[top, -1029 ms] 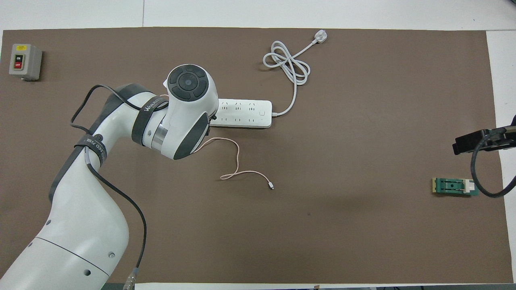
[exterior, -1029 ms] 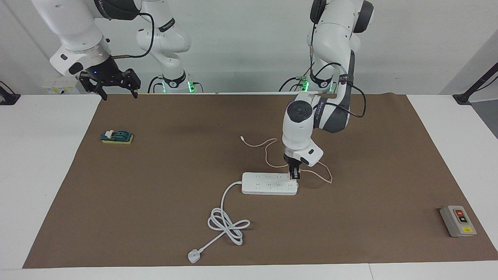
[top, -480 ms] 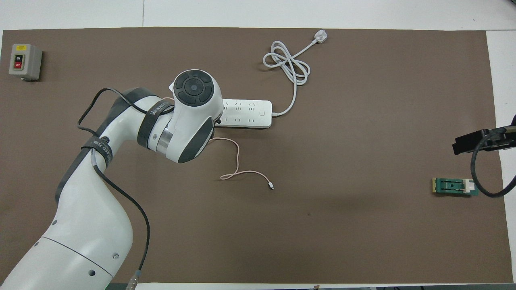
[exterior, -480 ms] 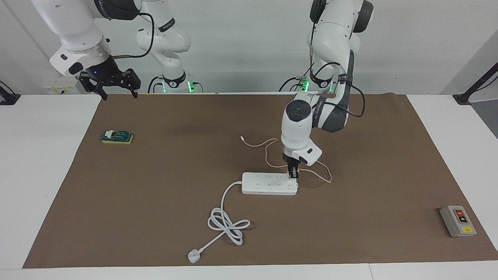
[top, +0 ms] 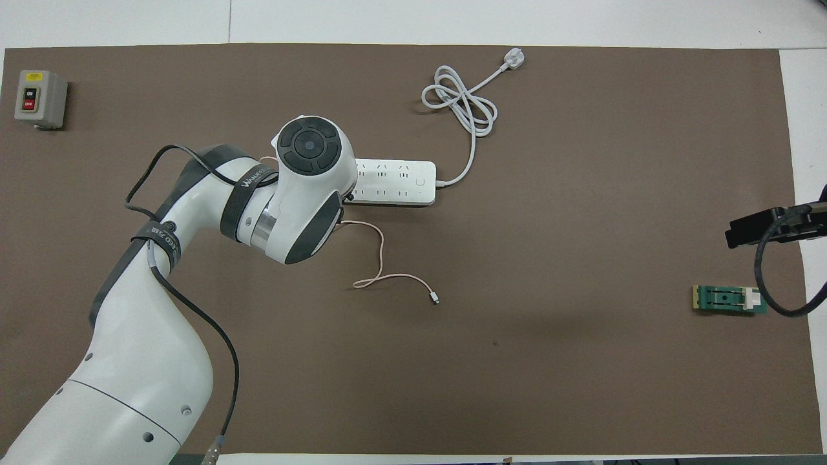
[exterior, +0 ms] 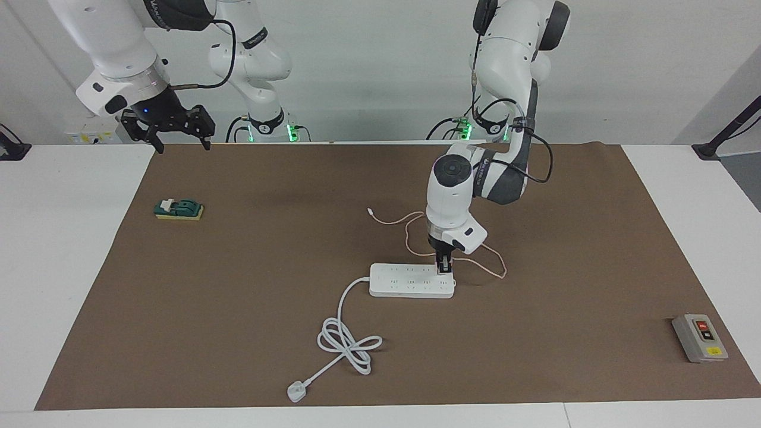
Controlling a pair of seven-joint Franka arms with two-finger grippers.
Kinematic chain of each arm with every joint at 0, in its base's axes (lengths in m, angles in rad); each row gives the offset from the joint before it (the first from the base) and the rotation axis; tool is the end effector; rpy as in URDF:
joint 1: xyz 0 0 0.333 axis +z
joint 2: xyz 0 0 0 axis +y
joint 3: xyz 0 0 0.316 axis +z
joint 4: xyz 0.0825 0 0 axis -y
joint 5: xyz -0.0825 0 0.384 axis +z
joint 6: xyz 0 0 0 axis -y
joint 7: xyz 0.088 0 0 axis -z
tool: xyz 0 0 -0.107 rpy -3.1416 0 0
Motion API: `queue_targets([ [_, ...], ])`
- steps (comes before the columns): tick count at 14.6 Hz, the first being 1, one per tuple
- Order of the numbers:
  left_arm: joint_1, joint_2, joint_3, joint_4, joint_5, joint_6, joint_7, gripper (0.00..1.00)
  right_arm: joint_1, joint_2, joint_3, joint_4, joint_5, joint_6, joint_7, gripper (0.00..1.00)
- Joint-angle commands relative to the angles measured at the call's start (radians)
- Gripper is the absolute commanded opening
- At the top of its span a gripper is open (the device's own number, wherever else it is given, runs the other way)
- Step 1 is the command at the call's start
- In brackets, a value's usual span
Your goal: Plug charger into power strip
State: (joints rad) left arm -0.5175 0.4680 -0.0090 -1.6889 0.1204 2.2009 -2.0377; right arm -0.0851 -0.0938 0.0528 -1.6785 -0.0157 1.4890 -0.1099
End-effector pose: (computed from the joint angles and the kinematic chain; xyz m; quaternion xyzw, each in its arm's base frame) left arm 0.5855 -0.3348 0.3313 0.7497 0.6598 0.0517 0.0076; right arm 0.5148 -0.0171 0.6175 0.9981 0.0382 -0.0485 0.0069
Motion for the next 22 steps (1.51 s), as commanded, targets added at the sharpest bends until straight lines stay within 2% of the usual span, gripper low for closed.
queue_targets([
  [1, 0.029, 0.018, -0.022, -0.064, -0.033, 0.063, 0.085, 0.00, -0.019, -0.015, 0.009, -0.012, -0.003, -0.007, -0.027, 1.00],
  [4, 0.073, 0.020, -0.043, -0.060, -0.119, 0.057, 0.210, 0.00, -0.019, -0.015, 0.009, -0.012, -0.003, -0.007, -0.027, 1.00],
  [8, 0.074, 0.024, -0.043, -0.055, -0.125, 0.033, 0.215, 0.00, -0.019, -0.015, 0.009, -0.012, -0.003, -0.007, -0.027, 1.00],
  [9, 0.076, 0.040, -0.042, -0.028, -0.145, -0.022, 0.209, 0.00, -0.019, -0.015, 0.009, -0.012, -0.003, -0.007, -0.027, 1.00],
  [10, 0.062, 0.091, -0.037, 0.051, -0.181, -0.077, 0.205, 0.00, -0.019, -0.015, 0.009, -0.012, -0.003, -0.007, -0.027, 1.00],
  [11, 0.060, 0.110, -0.035, 0.089, -0.188, -0.107, 0.191, 0.00, -0.019, -0.015, 0.009, -0.012, -0.003, -0.007, -0.027, 1.00],
  [18, 0.031, 0.112, -0.031, 0.090, -0.163, -0.133, 0.133, 0.00, -0.019, -0.015, 0.009, -0.012, -0.003, -0.007, -0.027, 1.00],
  [22, 0.033, 0.109, -0.034, 0.089, -0.111, -0.121, 0.094, 0.00, -0.019, -0.015, 0.009, -0.012, -0.003, -0.007, -0.028, 1.00],
])
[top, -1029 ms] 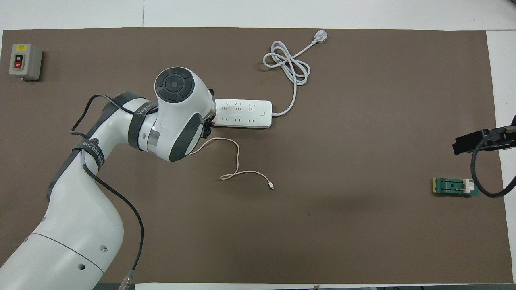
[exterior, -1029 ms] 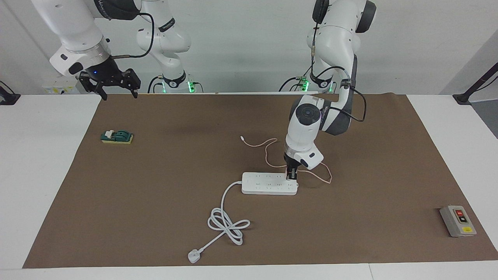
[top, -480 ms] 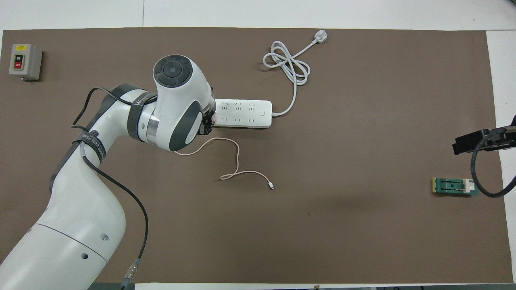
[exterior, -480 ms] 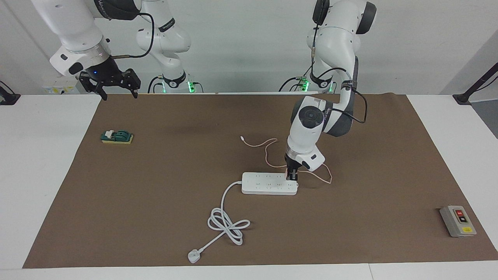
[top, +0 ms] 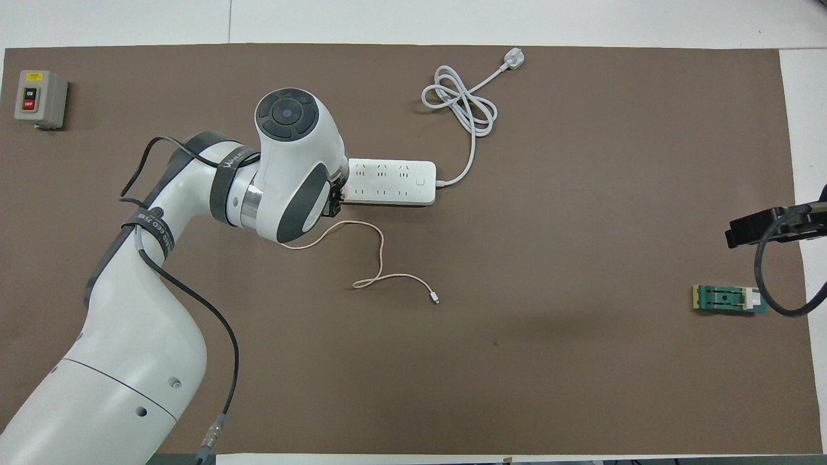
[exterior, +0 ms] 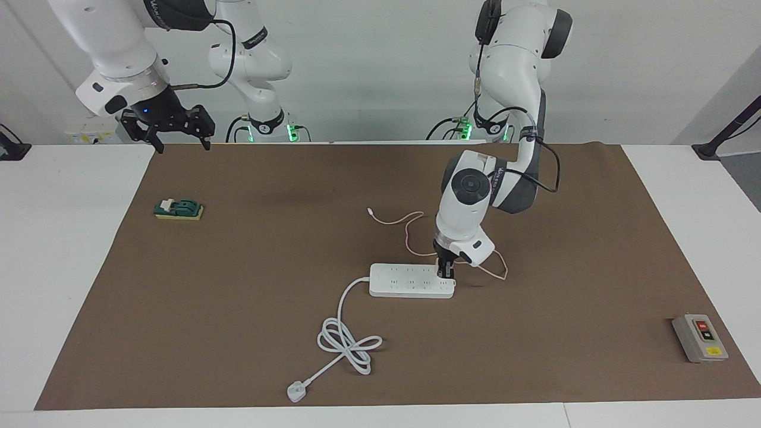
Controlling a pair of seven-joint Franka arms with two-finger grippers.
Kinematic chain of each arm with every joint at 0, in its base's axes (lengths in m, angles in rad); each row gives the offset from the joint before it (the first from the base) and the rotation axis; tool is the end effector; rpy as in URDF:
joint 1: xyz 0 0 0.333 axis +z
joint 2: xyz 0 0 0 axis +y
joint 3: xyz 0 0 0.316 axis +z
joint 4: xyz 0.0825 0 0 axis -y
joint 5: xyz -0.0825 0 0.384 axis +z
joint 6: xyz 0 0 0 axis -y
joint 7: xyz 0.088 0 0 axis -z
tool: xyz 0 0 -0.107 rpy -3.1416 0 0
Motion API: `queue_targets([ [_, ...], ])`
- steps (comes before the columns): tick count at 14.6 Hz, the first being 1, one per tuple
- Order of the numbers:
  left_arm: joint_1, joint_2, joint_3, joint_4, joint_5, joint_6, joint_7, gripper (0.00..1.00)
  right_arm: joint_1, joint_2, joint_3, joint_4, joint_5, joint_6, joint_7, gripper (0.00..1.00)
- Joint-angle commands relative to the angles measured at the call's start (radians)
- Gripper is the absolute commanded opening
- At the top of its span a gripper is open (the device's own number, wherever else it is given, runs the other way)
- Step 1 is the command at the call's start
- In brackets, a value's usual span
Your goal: Plug charger into power strip
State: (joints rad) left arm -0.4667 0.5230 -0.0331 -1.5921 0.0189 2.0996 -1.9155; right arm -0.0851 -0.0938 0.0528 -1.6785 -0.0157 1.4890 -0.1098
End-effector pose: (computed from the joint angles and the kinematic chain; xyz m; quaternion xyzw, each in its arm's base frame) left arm 0.6047 -0.3258 0.3291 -0.7615 -0.6481 0.0028 0.0070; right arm 0.5148 -0.0171 0.6175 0.9981 0.0382 -0.0485 0.0069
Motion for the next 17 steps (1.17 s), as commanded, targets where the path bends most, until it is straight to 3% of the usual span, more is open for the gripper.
queue_targets([
  [1, -0.007, 0.051, -0.010, -0.003, -0.005, -0.023, -0.020, 0.59, -0.019, -0.015, 0.009, -0.012, -0.003, -0.007, -0.028, 1.00],
  [3, -0.004, 0.028, -0.010, -0.003, -0.005, -0.033, 0.006, 0.83, -0.019, -0.015, 0.009, -0.012, -0.003, -0.007, -0.028, 1.00],
  [4, -0.003, 0.014, -0.010, -0.005, -0.008, -0.038, 0.019, 1.00, -0.019, -0.015, 0.009, -0.012, -0.003, -0.007, -0.028, 1.00],
  [12, 0.065, -0.214, -0.011, -0.020, -0.019, -0.176, 0.197, 1.00, -0.019, -0.015, 0.009, -0.012, -0.003, -0.007, -0.028, 1.00],
  [17, 0.170, -0.276, -0.011, -0.014, -0.019, -0.213, 0.502, 1.00, -0.019, -0.015, 0.009, -0.012, -0.003, -0.007, -0.028, 1.00],
])
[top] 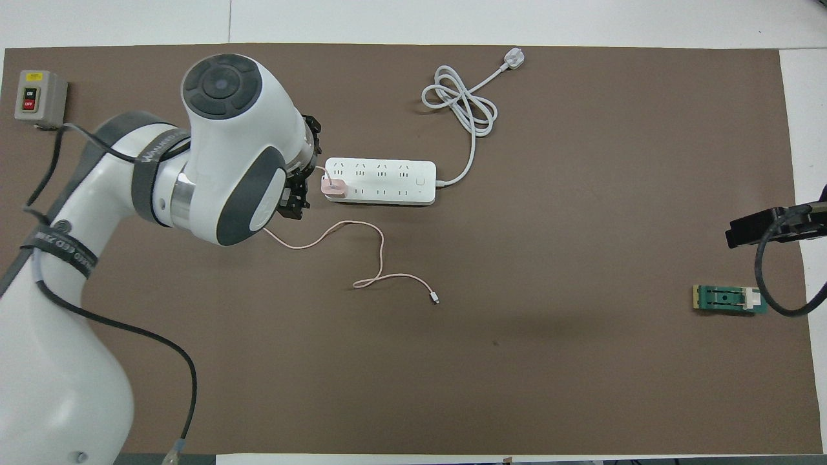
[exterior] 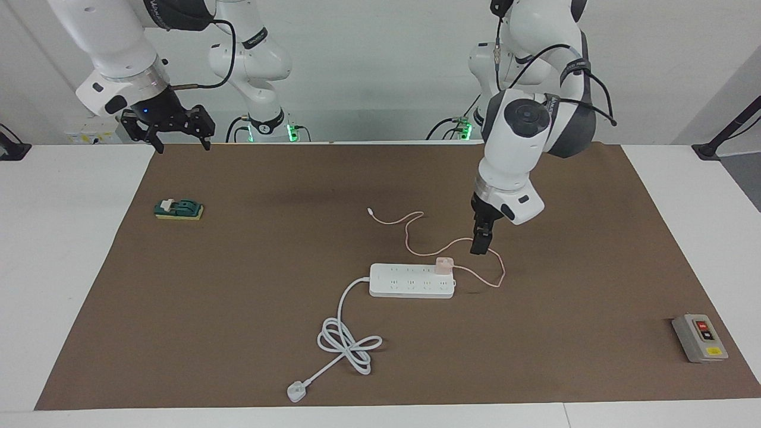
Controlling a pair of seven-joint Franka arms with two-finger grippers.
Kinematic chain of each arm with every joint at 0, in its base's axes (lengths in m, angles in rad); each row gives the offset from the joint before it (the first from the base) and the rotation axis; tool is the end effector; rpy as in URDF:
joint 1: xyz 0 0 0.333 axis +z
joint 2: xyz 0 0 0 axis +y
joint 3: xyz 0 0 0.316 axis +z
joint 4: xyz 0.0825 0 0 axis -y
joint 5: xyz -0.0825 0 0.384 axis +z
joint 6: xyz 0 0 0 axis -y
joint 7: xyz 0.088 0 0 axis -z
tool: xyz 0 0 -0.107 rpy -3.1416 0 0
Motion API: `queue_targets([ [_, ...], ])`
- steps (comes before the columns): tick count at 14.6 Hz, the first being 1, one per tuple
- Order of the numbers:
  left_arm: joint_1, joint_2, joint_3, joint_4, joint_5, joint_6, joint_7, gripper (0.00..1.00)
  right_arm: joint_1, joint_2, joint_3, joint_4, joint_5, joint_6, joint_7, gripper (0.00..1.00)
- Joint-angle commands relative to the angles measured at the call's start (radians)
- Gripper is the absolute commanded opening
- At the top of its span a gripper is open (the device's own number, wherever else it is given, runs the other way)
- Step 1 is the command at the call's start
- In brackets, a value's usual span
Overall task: Plug charger into power strip
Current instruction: 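Open the left gripper and withdraw it from the plugged charger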
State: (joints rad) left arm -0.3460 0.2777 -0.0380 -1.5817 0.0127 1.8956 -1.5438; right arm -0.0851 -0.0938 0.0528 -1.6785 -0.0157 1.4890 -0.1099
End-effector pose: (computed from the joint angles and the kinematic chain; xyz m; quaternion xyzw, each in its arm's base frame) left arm 0.6033 -0.2401 0.4804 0.8370 0.5469 0.0111 0.0145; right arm 0.5148 -0.0171 0.6175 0.9981 0.0382 -0.0485 0.0069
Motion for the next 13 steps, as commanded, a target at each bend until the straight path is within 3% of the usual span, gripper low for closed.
queue_targets([
  [1, 0.079, -0.046, -0.005, -0.024, -0.013, -0.012, 0.222, 1.00, -0.019, -0.015, 0.009, -0.012, -0.003, -0.007, -0.028, 1.00],
  [9, 0.364, -0.173, -0.002, -0.031, -0.013, -0.183, 1.083, 1.00, -0.019, -0.015, 0.009, -0.012, -0.004, -0.007, -0.027, 1.00],
  [13, 0.415, -0.264, -0.002, -0.037, -0.013, -0.335, 1.280, 1.00, -0.019, -0.015, 0.009, -0.012, -0.003, -0.009, -0.028, 1.00],
])
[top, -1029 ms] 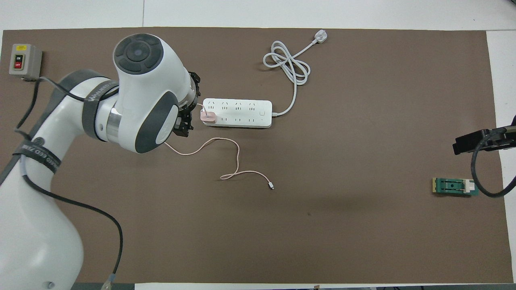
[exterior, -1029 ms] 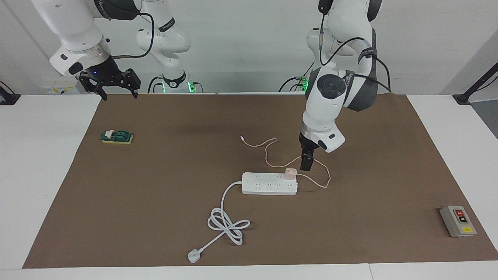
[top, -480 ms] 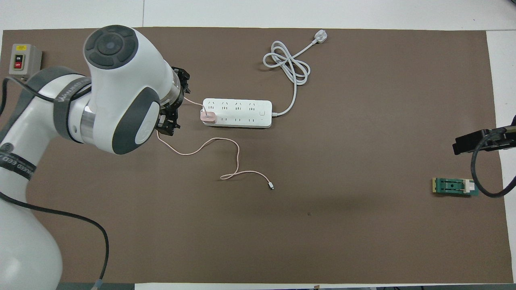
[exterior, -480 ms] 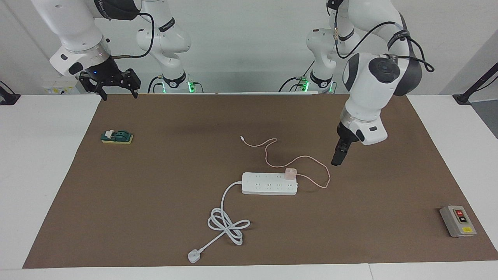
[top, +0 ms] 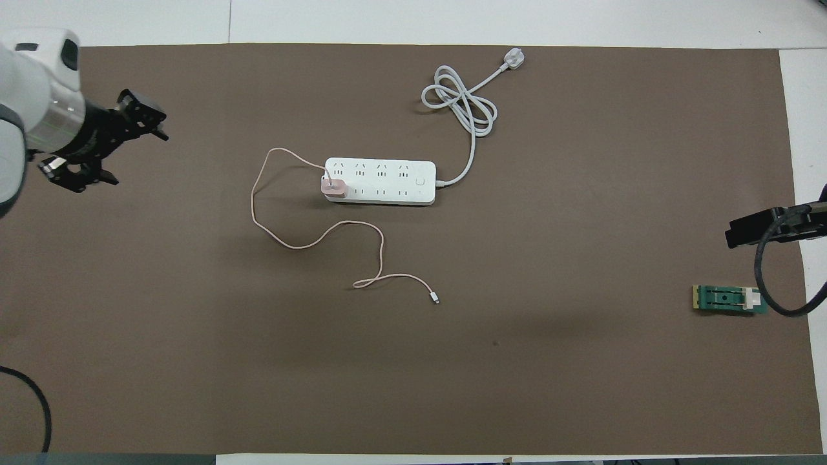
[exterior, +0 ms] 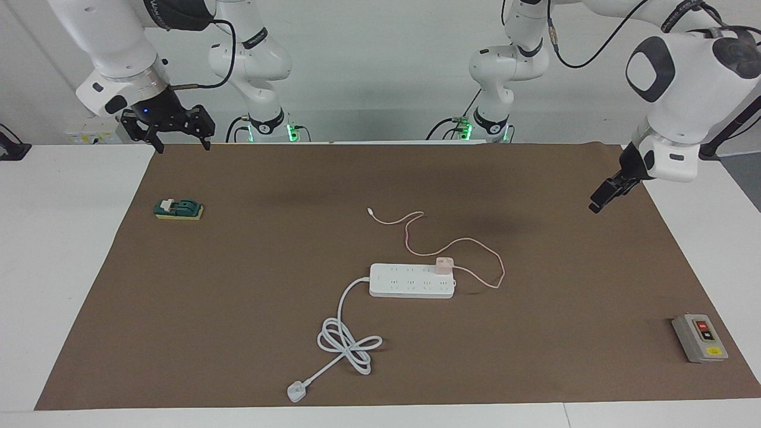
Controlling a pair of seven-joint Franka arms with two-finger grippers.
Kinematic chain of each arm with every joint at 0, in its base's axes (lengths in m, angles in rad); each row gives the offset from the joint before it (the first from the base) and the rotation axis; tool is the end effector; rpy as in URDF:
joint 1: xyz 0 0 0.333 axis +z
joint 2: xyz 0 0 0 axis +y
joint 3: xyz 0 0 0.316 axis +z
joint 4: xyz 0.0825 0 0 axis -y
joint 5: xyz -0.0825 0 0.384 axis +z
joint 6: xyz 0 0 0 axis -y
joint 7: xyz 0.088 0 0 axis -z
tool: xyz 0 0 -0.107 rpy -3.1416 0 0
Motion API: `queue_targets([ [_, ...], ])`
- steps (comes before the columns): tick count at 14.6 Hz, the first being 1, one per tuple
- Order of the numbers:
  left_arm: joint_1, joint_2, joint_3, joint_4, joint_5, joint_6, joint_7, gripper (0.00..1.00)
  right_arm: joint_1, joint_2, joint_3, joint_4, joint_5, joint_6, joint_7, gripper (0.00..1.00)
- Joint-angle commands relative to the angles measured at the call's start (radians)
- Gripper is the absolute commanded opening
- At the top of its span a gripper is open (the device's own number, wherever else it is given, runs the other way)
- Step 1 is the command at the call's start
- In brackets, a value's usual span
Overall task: Plug charger into power strip
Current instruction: 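Open the left gripper and withdraw it from the plugged charger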
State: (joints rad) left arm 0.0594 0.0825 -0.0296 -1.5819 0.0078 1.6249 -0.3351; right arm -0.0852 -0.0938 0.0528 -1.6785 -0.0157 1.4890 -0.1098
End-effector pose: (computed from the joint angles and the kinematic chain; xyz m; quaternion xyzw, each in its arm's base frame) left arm 0.5817 0.0188 0.5770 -0.9833 -0.1811 0.0191 0.0056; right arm 0.5148 -0.0172 0.6175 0.9981 0.0381 -0.0485 0.0069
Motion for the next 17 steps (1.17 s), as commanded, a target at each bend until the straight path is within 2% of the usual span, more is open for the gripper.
queue_targets([
  [1, 0.010, -0.096, -0.010, -0.039, -0.008, -0.119, 0.073, 1.00, -0.019, -0.015, 0.009, -0.012, -0.003, -0.007, -0.028, 1.00],
  [2, 0.010, -0.122, -0.010, -0.058, -0.008, -0.153, 0.080, 1.00, -0.019, -0.015, 0.009, -0.012, -0.004, -0.007, -0.028, 1.00],
  [6, -0.004, -0.219, -0.012, -0.147, -0.008, -0.157, 0.090, 1.00, -0.019, -0.015, 0.009, -0.012, -0.004, -0.007, -0.027, 1.00],
  [8, -0.006, -0.218, -0.013, -0.142, -0.008, -0.146, 0.099, 1.00, -0.019, -0.015, 0.009, -0.012, -0.003, -0.007, -0.027, 1.00],
  [11, -0.009, -0.211, -0.015, -0.139, -0.009, -0.060, 0.151, 1.00, -0.019, -0.015, 0.009, -0.012, -0.003, -0.007, -0.027, 1.00],
  [15, -0.009, -0.217, -0.018, -0.150, -0.009, -0.091, 0.140, 1.00, -0.019, -0.017, 0.009, -0.012, -0.003, -0.007, -0.027, 1.00],
  [17, -0.010, -0.216, -0.021, -0.145, -0.011, -0.100, 0.194, 1.00, -0.019, -0.017, 0.009, -0.012, -0.003, -0.007, -0.027, 1.00],
])
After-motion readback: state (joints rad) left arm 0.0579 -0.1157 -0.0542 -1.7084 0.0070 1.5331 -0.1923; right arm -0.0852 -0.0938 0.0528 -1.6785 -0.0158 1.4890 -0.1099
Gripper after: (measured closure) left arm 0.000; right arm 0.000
